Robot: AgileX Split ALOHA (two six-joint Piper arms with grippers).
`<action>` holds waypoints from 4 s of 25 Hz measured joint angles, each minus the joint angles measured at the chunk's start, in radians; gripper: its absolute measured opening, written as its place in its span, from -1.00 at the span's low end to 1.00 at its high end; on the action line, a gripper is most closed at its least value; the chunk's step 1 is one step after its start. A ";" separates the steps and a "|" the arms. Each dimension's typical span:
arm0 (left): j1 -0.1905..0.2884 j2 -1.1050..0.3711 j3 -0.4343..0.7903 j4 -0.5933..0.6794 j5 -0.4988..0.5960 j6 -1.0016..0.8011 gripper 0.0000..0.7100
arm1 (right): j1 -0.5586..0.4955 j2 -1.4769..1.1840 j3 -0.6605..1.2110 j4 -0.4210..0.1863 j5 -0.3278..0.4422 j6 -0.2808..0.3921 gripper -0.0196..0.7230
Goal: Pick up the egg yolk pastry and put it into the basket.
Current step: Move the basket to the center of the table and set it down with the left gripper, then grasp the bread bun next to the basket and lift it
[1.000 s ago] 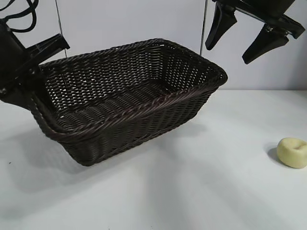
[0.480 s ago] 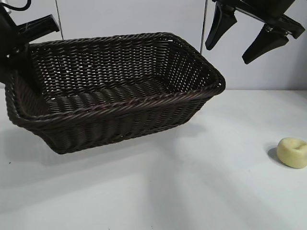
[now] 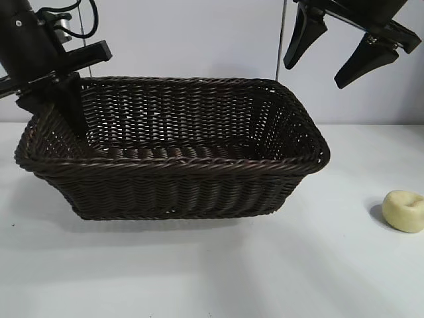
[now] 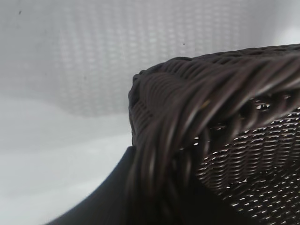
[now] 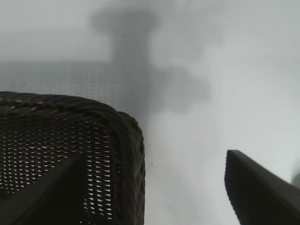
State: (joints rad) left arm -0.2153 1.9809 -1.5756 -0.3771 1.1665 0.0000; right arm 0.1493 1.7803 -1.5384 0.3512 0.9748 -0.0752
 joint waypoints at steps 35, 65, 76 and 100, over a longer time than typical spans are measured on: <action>0.001 0.211 -0.112 -0.002 -0.002 0.059 0.51 | 0.000 0.000 0.000 0.000 0.000 0.000 0.62; -0.060 -0.194 -0.106 -0.065 0.065 0.051 0.52 | 0.000 0.000 0.000 0.000 0.011 0.000 0.62; -0.072 -0.193 -0.106 -0.068 0.042 0.051 0.52 | 0.000 0.000 0.000 0.000 0.013 0.000 0.62; -0.072 -0.175 0.063 -0.080 -0.041 0.055 0.52 | 0.000 0.000 0.000 -0.001 0.032 0.000 0.62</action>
State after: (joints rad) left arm -0.2868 1.8057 -1.5124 -0.4568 1.1257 0.0547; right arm 0.1493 1.7803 -1.5384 0.3501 1.0069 -0.0752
